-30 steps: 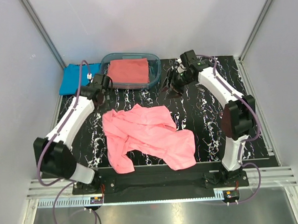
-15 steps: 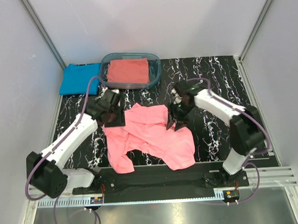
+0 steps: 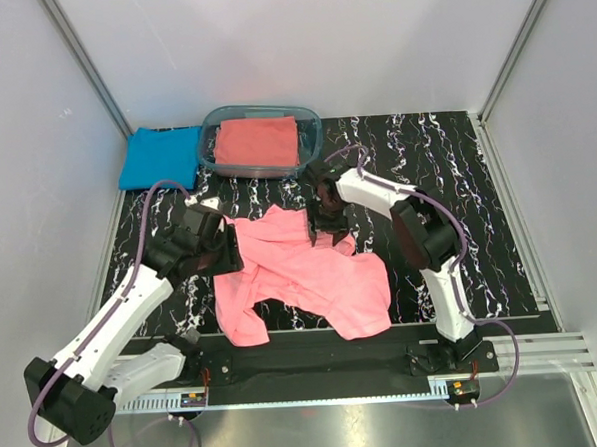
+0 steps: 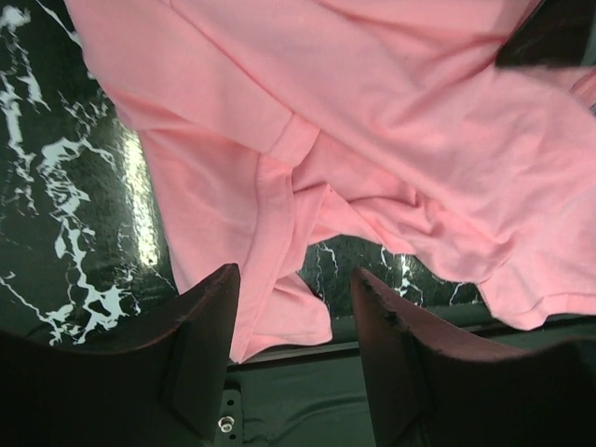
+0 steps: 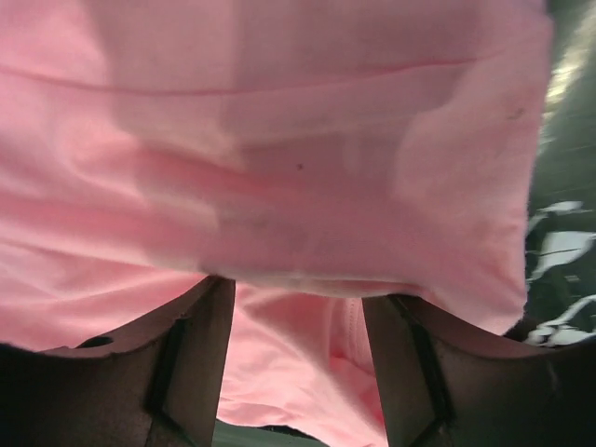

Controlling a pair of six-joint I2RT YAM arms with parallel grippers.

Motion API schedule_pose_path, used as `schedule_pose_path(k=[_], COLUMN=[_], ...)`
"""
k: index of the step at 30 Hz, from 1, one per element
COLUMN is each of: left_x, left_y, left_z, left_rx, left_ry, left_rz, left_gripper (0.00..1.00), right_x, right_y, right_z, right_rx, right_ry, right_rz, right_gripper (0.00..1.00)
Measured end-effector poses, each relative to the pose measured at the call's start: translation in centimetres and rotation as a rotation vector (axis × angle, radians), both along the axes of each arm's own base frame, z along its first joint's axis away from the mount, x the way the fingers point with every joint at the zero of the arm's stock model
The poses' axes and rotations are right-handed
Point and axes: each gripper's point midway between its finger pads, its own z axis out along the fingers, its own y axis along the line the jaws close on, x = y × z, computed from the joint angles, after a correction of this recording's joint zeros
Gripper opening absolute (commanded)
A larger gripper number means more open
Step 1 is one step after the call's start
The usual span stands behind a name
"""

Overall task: Fold and stack the t-shirts
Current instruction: Flatten the tshirt out

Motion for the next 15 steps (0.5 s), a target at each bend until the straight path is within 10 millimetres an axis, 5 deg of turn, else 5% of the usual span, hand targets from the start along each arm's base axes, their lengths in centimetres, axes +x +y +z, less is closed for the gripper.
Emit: schedule_pose_path(k=[3, 8, 15], left_x=[-0.7, -0.9, -1.1], left_y=[-0.3, -1.9, -7.6], left_z=[-0.9, -1.7, -3.3], left_rx=[-0.007, -0.014, 0.015], left_ry=[0.039, 0.083, 0.168], left_rz=[-0.029, -0.121, -0.33], left_gripper=[0.52, 0.4, 0.4], right_x=[2.1, 6.9, 14.5], right_y=[-2.6, -10.4, -20.7], right_z=[-0.1, -0.1, 0.9], right_rx=[-0.009, -0.013, -0.09], right_ry=[-0.007, -0.01, -0.088], right_rz=[-0.078, -0.276, -0.452], right_gripper=[0.65, 0.66, 0.84])
